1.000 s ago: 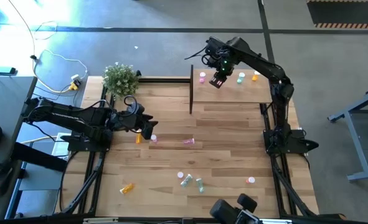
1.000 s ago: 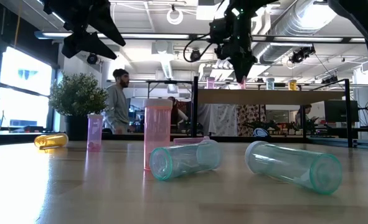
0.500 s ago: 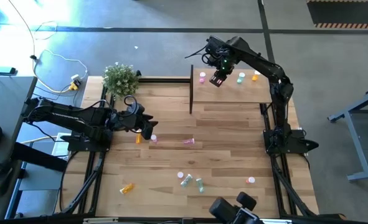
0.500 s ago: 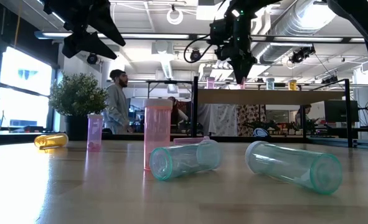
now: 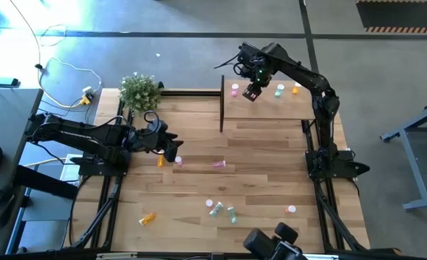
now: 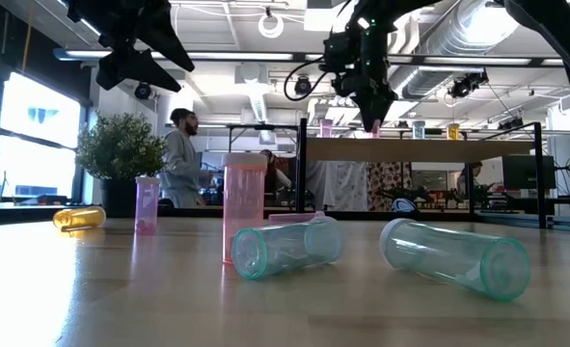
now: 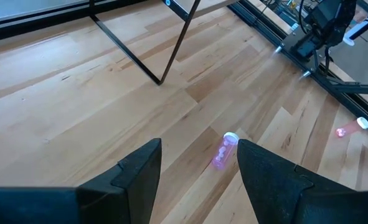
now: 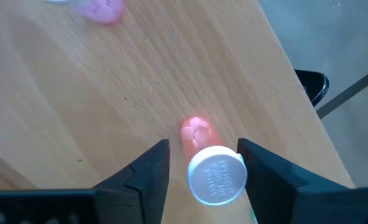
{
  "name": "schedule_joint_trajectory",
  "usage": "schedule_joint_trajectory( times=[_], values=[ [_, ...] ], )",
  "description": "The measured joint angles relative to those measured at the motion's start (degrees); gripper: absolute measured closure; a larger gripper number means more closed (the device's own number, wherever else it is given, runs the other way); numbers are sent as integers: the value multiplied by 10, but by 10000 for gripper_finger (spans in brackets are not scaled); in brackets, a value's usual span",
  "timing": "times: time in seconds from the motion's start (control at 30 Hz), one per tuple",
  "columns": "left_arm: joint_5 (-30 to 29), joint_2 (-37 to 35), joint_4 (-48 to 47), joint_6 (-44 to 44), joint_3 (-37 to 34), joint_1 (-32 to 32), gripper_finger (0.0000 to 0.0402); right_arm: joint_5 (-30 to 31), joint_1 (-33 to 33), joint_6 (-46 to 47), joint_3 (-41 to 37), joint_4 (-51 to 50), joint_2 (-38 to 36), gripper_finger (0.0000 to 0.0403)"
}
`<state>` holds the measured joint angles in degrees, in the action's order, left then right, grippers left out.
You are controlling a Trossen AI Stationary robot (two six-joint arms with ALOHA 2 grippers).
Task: Pick and place medicine bottles onto shelf by color
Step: Put the bottom red pill bottle on the shelf, then put the left pink pill bottle on the shelf aligned with the other pink pill bottle
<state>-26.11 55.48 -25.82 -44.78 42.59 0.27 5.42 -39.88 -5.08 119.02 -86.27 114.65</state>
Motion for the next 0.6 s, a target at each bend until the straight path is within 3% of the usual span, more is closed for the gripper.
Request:
schedule_joint_trajectory(
  times=[0.37,0.6],
  values=[
    [2,0,0,20,0,0,202,10,-3,14,1,21,-42,219],
    [49,0,-38,34,0,0,202,6,3,75,1,21,-87,219]
  ],
)
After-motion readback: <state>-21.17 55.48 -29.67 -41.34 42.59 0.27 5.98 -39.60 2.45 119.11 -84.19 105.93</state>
